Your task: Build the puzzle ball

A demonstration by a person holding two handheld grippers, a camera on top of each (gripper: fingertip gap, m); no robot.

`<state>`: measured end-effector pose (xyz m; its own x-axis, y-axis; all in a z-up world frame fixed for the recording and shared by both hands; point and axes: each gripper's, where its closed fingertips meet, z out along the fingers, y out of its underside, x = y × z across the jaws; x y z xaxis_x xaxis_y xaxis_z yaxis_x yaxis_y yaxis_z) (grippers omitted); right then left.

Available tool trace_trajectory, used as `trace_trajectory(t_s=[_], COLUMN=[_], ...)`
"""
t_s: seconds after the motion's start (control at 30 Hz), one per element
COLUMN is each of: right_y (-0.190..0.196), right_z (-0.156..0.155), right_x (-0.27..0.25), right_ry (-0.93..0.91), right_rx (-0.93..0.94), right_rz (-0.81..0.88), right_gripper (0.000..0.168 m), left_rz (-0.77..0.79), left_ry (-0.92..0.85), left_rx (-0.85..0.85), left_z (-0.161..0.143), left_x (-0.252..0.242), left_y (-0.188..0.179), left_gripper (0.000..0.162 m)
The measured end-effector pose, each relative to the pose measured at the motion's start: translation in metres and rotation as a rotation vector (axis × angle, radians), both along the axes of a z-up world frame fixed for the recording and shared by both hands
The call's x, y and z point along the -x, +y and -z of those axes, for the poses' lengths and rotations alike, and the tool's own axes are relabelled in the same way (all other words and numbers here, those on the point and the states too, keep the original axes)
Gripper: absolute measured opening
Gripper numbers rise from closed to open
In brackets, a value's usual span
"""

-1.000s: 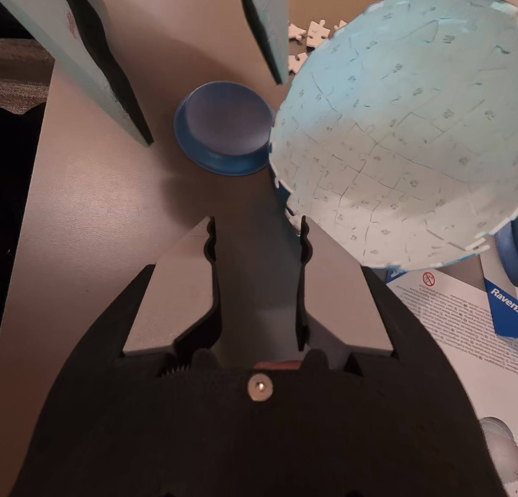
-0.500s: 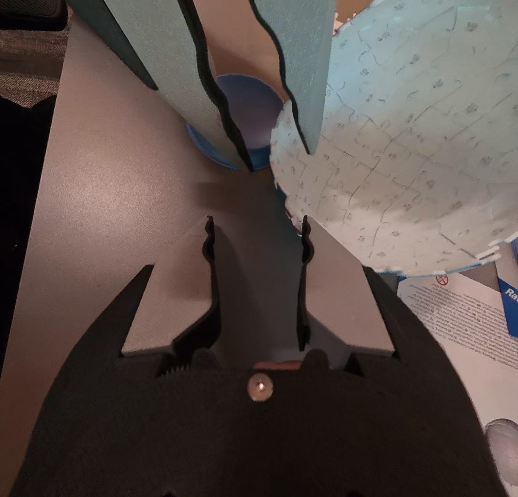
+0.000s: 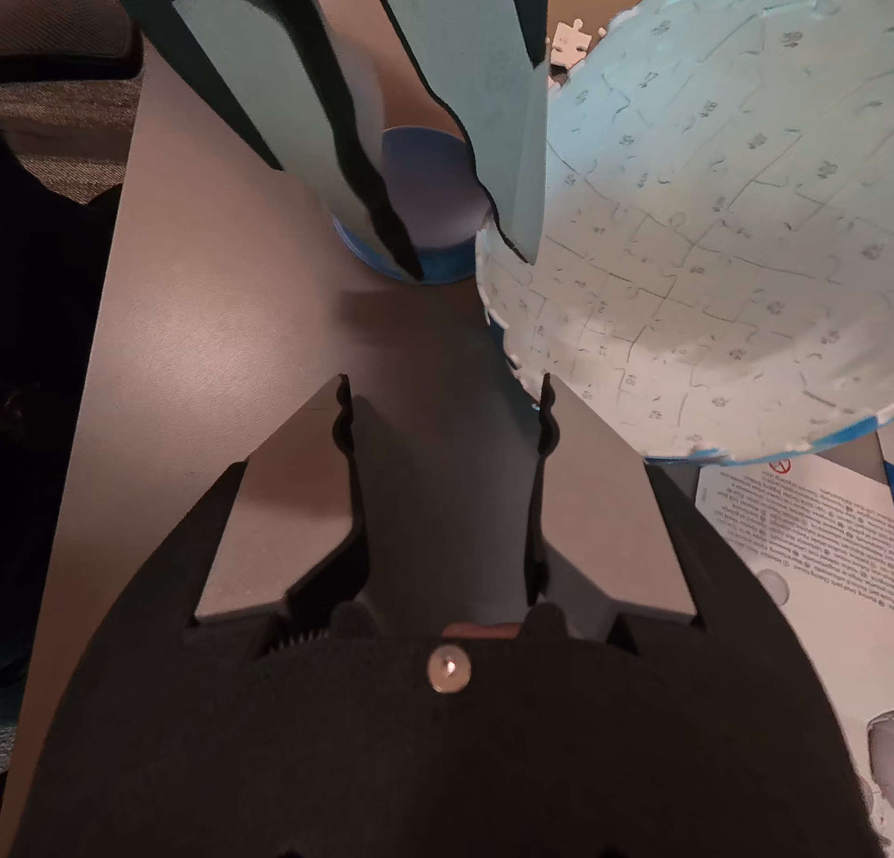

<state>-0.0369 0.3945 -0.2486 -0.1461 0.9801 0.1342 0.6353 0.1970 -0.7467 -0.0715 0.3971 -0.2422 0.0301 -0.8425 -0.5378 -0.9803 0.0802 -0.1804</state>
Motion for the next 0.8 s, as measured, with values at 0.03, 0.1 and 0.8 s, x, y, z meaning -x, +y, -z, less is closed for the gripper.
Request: trace_trajectory(t_s=[0.03, 0.1, 0.8], right_y=[0.000, -0.002, -0.019], right_z=[0.001, 0.002, 0.004], right_x=[-0.001, -0.002, 0.000], right_ry=[-0.004, -0.004, -0.029], right_rx=[0.003, 0.003, 0.064], right_rz=[0.001, -0.002, 0.025], right_gripper=[0.077, 0.079, 0.091], left_rz=[0.008, 0.013, -0.127], left_ry=[-0.011, -0.055, -0.414], left_rx=[0.026, 0.088, 0.237], left_z=[0.002, 0.005, -0.020], left_x=[-0.001, -0.005, -0.026], left_y=[-0.005, -0.015, -0.032], left_gripper=[0.051, 0.066, 0.073])
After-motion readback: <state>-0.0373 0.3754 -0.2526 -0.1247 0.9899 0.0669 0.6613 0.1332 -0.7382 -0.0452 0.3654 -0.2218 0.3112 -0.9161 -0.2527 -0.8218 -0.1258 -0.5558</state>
